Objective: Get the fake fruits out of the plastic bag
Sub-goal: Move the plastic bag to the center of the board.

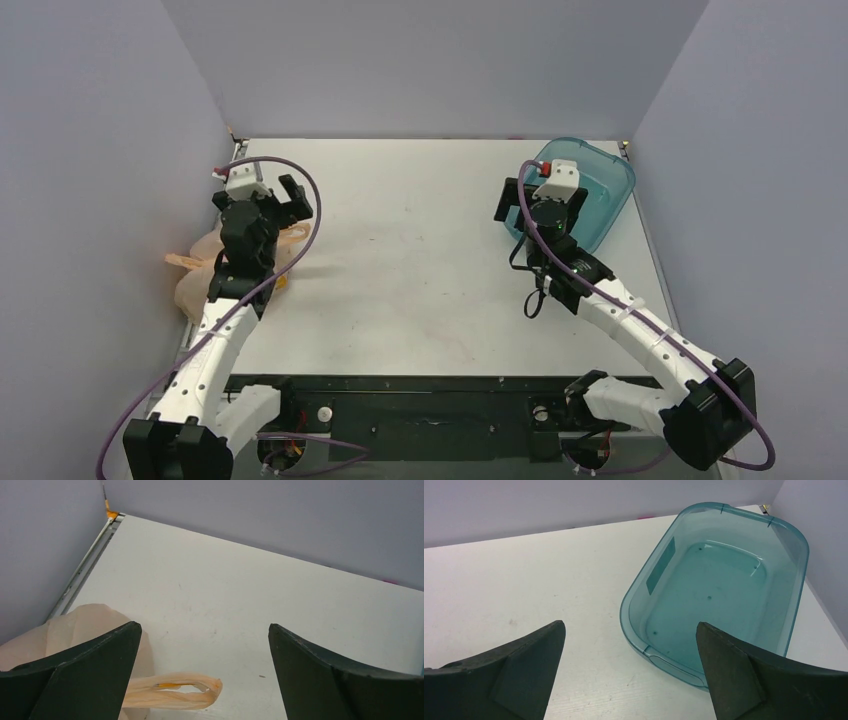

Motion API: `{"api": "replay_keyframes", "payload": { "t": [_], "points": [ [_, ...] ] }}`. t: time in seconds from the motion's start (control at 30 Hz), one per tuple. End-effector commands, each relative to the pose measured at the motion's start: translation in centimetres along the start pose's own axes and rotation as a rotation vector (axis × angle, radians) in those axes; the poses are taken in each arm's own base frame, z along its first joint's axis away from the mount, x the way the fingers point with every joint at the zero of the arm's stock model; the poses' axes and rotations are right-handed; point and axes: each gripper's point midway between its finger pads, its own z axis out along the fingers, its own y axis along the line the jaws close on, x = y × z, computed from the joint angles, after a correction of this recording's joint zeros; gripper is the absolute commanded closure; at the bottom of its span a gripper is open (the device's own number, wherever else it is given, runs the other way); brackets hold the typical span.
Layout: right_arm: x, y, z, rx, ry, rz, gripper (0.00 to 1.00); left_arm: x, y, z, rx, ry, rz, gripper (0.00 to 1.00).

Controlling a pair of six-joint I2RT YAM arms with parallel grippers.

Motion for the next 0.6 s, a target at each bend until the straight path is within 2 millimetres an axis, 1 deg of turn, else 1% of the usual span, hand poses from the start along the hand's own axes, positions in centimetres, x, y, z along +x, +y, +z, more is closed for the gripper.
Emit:
{"api": "replay_keyframes", "payload": {
  "t": [0.0,0.03,0.07,0.13,0.3,0.4,0.47,0.57],
  "points": [
    [-0.9,1.0,0.3,-0.001,-0.031,0.026,0.0,-1.6,3.1,0.5,-0.203,-0.012,0.011,0.0],
    [-0.7,1.2,0.3,-0.002,-0.026,0.024,0.0,-1.4,3.5,0.9,-0.234,0.006,0.013,0.0],
    [-0.6,1.3,0.2,-0.008,-0.023,0.025,0.0,-0.3,4.4,1.1,-0.285,0.045,0.019,0.0],
    [-0.3,1.4,0.1,-0.02,-0.014,0.021,0.0,0.4,5.5,1.4,-0.344,0.073,0.009,0.0],
    [0.2,2.1,-0.3,-0.075,-0.001,0.041,0.0,0.8,7.9,1.5,-0.457,0.086,-0.029,0.0],
    [0.8,2.9,-0.4,-0.115,0.021,0.049,0.0,1.1,10.1,1.1,-0.572,0.078,-0.036,0.01],
    [1.1,3.4,-0.4,-0.14,0.037,0.052,0.0,1.4,11.1,0.8,-0.635,0.075,-0.037,0.02],
    [1.3,3.8,-0.3,-0.152,0.047,0.064,0.0,1.7,11.7,1.0,-0.665,0.083,-0.035,0.02]
  ]
}}
